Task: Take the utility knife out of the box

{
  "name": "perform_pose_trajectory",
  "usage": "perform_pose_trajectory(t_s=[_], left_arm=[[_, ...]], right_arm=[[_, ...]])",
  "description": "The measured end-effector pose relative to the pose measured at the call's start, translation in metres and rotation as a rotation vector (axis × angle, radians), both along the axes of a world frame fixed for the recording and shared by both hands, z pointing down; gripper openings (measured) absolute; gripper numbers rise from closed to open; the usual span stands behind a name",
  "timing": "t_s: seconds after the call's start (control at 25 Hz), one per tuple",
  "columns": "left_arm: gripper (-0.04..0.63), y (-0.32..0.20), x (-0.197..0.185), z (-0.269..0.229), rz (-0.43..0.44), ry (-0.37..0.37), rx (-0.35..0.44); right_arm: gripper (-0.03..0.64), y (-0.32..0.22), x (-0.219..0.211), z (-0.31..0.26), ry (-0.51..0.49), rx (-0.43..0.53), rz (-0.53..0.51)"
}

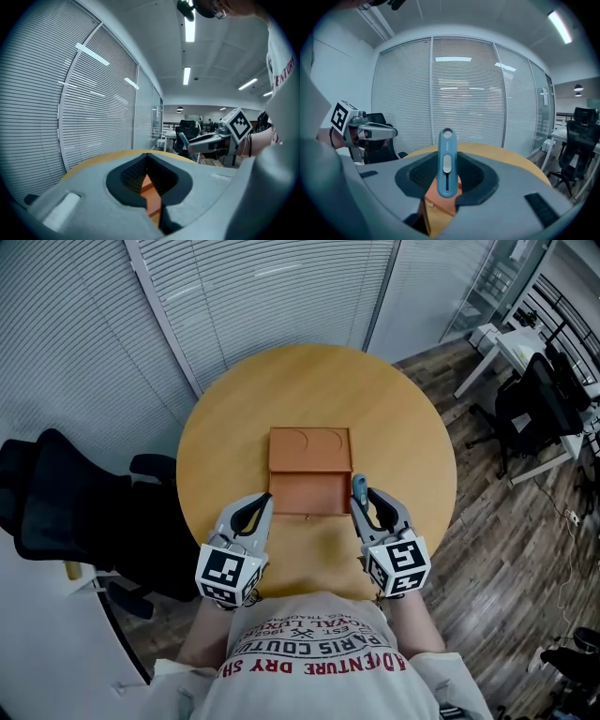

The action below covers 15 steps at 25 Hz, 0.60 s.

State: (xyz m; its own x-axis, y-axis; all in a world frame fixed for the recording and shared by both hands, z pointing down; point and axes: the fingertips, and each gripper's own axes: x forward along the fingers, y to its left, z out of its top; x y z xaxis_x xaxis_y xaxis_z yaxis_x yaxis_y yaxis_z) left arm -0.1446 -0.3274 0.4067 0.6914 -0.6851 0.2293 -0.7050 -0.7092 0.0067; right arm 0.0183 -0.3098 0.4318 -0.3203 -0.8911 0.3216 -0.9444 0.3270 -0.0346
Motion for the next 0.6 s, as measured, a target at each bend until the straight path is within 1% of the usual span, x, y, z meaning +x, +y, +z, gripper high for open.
perform_pose_trajectory(t_s=[0.16,0.6], left_arm=[[-0.006,-0.0024,-0.0018,0.004,-0.005,-0.002,-0.005],[-0.006,-0.0084,0.0005,0.0098,-0.009,0.005,-0.024]], right_arm=[[0.132,-0.0006,-0.0062,0.0019,0.032,0.015,-0.014],[0.132,-0.0045,-0.0054,0.0077,0.021,-0.005,-0.014]])
